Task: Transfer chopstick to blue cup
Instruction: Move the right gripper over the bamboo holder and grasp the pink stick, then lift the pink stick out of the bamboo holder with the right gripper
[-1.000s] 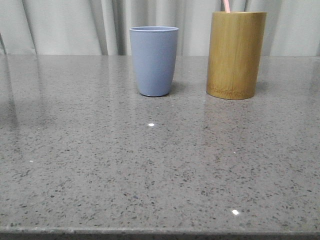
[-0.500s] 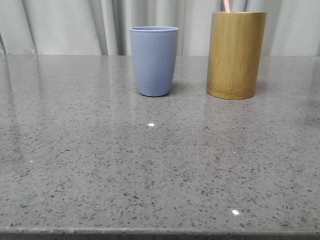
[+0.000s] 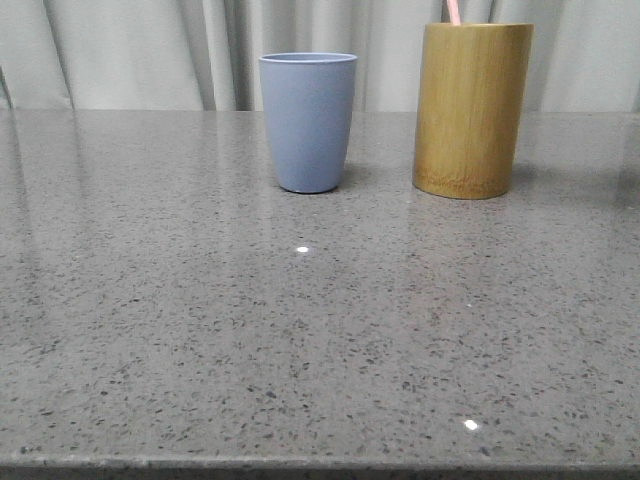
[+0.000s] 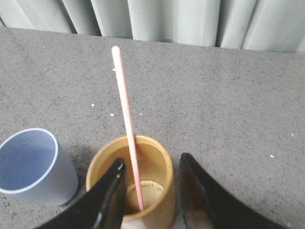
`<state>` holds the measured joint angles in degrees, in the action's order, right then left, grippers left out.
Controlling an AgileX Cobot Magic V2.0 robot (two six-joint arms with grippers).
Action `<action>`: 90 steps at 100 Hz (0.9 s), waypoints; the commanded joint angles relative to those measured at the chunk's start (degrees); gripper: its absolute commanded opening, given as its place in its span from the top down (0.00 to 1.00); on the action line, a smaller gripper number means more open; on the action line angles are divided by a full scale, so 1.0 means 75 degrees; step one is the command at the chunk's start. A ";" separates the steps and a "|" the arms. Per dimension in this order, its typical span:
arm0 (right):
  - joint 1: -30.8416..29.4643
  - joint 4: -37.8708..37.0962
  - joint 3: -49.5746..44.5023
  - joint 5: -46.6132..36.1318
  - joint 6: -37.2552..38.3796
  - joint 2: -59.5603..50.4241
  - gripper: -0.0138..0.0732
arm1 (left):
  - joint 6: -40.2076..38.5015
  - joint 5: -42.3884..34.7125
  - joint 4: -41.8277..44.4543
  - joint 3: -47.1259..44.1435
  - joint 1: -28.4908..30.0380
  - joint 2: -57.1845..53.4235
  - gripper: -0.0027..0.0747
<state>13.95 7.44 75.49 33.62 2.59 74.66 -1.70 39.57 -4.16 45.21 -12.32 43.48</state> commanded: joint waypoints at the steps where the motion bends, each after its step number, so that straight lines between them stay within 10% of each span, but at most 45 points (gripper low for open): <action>1: 0.0142 0.0041 0.0460 -0.0676 -0.0100 0.0112 0.50 | -0.0076 -0.0615 -0.0094 0.0208 0.0019 -0.0048 0.48; 90: 0.0561 -0.0331 0.1393 -0.1768 -0.0106 0.2055 0.50 | -0.0076 -0.0609 -0.0094 0.0208 0.0019 -0.0048 0.48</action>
<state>18.22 5.52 83.66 26.12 2.34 92.09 -1.70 39.06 -4.16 45.21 -12.32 43.48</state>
